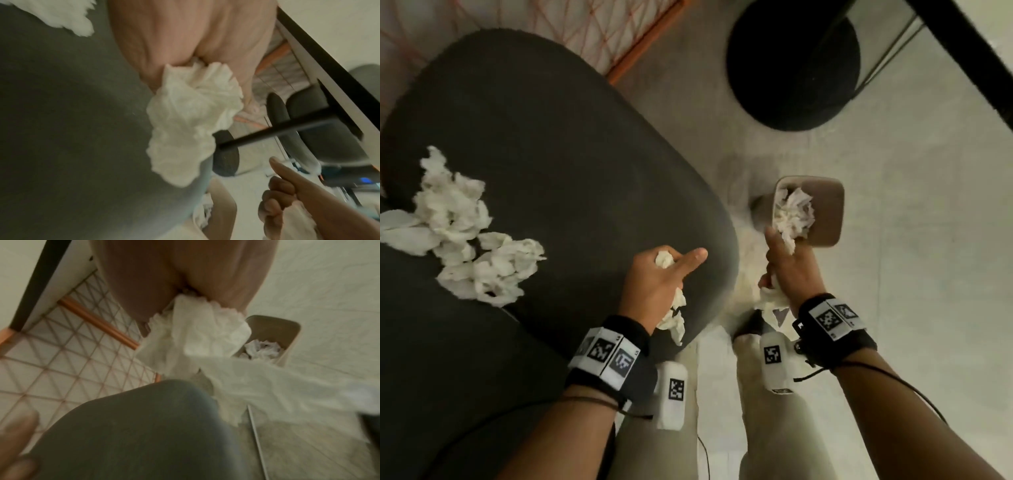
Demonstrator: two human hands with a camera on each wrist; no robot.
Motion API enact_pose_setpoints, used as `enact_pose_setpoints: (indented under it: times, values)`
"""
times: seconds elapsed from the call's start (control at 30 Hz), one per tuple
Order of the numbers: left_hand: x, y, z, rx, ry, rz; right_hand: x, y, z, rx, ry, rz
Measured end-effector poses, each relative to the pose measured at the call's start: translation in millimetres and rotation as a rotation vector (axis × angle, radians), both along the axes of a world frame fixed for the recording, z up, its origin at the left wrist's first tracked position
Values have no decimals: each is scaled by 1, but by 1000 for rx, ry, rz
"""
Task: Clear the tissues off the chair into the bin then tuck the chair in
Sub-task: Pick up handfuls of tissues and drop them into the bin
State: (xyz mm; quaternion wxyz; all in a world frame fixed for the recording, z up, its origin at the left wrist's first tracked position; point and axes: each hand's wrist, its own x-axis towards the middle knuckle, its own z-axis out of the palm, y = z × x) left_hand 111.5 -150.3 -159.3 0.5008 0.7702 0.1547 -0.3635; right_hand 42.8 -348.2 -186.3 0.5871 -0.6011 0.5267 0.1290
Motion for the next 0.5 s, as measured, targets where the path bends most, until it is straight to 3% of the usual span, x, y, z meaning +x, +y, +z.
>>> enact_pose_setpoints:
  times: [0.17,0.4,0.5]
  values:
    - [-21,-73,-3,-53,-89,-214,-53,-41,-11,-15,54,-181]
    - [-49,-149,-33,-107,93,-564,-111,-95,-54,55,56,-300]
    - [-60,-183,-67,-40,62,-654,-116,-122,-76,186,-11,-317]
